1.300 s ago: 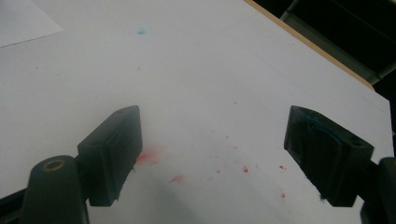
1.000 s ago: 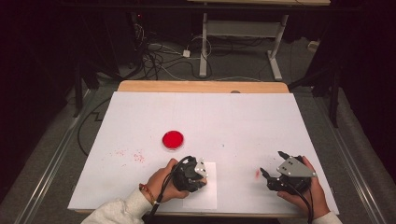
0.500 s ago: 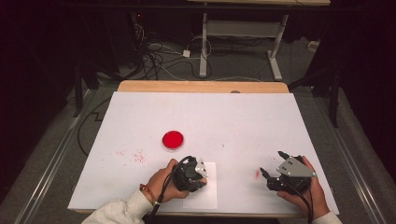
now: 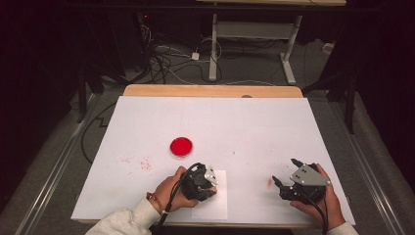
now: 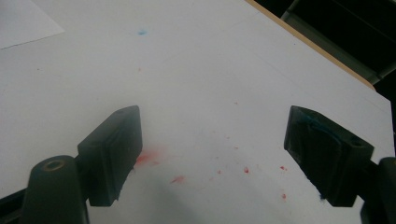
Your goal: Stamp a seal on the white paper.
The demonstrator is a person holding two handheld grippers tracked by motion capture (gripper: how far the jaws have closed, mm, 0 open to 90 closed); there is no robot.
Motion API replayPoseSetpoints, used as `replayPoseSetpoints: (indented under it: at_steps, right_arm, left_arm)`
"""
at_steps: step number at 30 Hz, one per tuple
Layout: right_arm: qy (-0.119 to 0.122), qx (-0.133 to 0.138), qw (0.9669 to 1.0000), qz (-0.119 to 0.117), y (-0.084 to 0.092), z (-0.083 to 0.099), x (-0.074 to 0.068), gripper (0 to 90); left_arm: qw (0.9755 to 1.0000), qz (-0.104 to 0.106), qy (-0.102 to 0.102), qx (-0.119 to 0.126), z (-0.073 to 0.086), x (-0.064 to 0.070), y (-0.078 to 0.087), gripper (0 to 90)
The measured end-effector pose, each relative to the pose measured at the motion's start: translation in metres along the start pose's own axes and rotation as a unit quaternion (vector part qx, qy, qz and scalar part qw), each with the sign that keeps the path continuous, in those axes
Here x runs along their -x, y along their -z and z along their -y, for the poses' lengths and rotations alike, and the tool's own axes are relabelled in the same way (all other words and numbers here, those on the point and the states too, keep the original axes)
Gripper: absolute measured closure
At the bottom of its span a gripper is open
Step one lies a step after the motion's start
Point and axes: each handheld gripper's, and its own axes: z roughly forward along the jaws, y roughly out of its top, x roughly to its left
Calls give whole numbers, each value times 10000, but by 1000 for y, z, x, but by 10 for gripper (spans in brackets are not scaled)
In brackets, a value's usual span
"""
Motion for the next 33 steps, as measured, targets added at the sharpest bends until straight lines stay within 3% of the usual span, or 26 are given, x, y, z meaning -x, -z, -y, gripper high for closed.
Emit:
replayPoseSetpoints:
  at_steps: [25, 29, 33]
  right_arm:
    - [37, -23, 10000, -53, -1, 0, -1, 196]
    - [47, -34, 10000, -67, -1, 0, -1, 196]
    - [45, -34, 10000, -69, -1, 0, -1, 196]
  left_arm:
    - [10000, 11, 28, -40, 0, 0, -1, 737]
    - [10000, -21, 7, -66, 0, 1, -1, 737]
    - [9996, -222, -130, -126, -3, 6, 0, 738]
